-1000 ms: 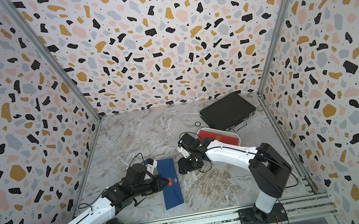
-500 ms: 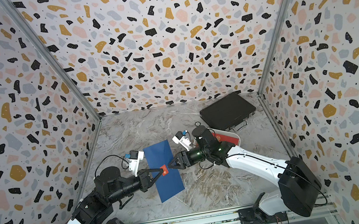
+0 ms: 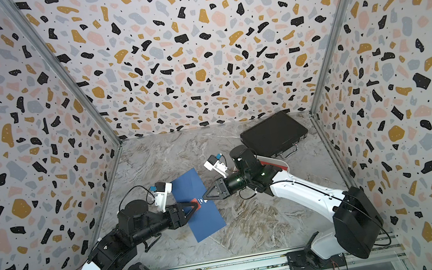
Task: Put the sealed envelopes into the storage box
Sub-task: Pick up the envelope from the center of the board, then place the envelope in the storage box.
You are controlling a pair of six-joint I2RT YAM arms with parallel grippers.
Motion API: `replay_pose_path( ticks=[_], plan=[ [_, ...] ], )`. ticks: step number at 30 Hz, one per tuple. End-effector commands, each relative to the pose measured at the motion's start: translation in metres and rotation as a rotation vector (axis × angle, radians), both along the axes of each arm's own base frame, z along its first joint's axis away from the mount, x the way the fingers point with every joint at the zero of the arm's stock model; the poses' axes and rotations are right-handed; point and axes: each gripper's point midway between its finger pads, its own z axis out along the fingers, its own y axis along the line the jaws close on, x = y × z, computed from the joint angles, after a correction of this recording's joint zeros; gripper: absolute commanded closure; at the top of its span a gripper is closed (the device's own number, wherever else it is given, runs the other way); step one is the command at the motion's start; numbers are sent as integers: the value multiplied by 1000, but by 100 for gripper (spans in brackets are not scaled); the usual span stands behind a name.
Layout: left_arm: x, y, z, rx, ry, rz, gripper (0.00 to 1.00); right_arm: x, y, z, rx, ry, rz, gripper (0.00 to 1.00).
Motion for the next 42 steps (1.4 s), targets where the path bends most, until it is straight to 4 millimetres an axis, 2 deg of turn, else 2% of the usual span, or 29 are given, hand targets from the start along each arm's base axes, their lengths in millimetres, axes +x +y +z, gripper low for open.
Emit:
replay_pose_path(
  ticks=[1,3,5,8,10,13,18,22,28,34,42],
  plan=[
    [7,50,-33,294,62,178,29,12,-49,-26,-341,-198,-5,100],
    [6,74,-46,403,96,256,29,31,-77,-42,-567,-291,-14,100],
    [4,86,-50,441,106,294,29,48,-109,-56,-811,-369,20,100],
    [3,82,-48,412,79,273,29,72,-144,-60,-1068,-433,65,100],
    [3,79,-47,400,67,259,29,88,-156,-54,-1137,-464,58,100],
    [2,78,-48,405,67,248,29,99,-159,-43,-1127,-505,102,100],
    [3,74,-55,404,81,231,29,111,-181,-43,-1222,-605,199,100],
    [3,72,-59,407,90,220,28,117,-187,-44,-1162,-600,247,100],
    [3,70,-64,414,103,209,28,125,-194,-64,-1141,-515,269,100],
    [3,69,-65,415,106,204,29,130,-190,-89,-1083,-427,299,100],
    [3,67,-66,411,111,195,28,141,-193,-105,-1085,-386,286,100]
  ],
)
